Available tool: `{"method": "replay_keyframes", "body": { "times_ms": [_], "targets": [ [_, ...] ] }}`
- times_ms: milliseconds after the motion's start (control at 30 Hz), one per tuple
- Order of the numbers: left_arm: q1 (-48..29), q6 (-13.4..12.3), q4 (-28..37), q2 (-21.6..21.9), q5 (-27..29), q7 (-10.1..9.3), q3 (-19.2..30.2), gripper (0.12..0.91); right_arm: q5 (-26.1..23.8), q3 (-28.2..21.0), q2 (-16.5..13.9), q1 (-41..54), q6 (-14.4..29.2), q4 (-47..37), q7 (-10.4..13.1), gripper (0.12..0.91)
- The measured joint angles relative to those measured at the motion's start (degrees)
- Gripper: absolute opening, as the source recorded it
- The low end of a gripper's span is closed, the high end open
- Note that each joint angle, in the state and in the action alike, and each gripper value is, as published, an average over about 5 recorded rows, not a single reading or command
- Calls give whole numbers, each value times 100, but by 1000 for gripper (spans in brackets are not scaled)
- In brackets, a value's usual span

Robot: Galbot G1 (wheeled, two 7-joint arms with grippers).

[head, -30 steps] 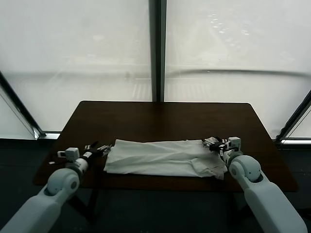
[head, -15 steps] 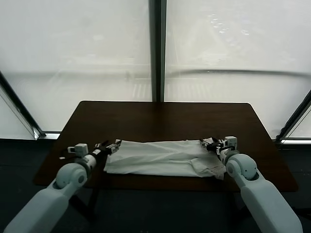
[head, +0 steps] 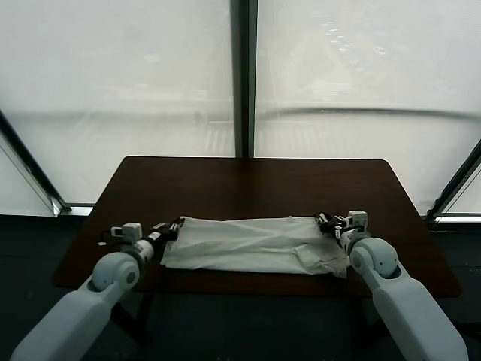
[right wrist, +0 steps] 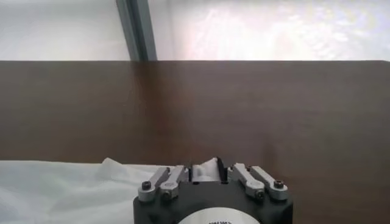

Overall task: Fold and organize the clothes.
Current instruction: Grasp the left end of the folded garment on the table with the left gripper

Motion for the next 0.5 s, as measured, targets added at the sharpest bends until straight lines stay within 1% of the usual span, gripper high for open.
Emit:
{"method": "replay_keyframes", "body": {
  "times_ms": [100, 233, 500],
  "targets": [
    [-19, -28, 31, -10, 1, 0, -9, 198, 2, 17, 2, -24, 28, 10, 1, 144],
    [-24, -30, 49, -18, -25, 0, -17, 190, 5, 17, 10, -25, 30, 18, 1, 144],
    [-21, 78, -39, -97, -83, -46, 33, 189, 21, 5, 9, 9, 14, 24, 0, 144]
  ]
}}
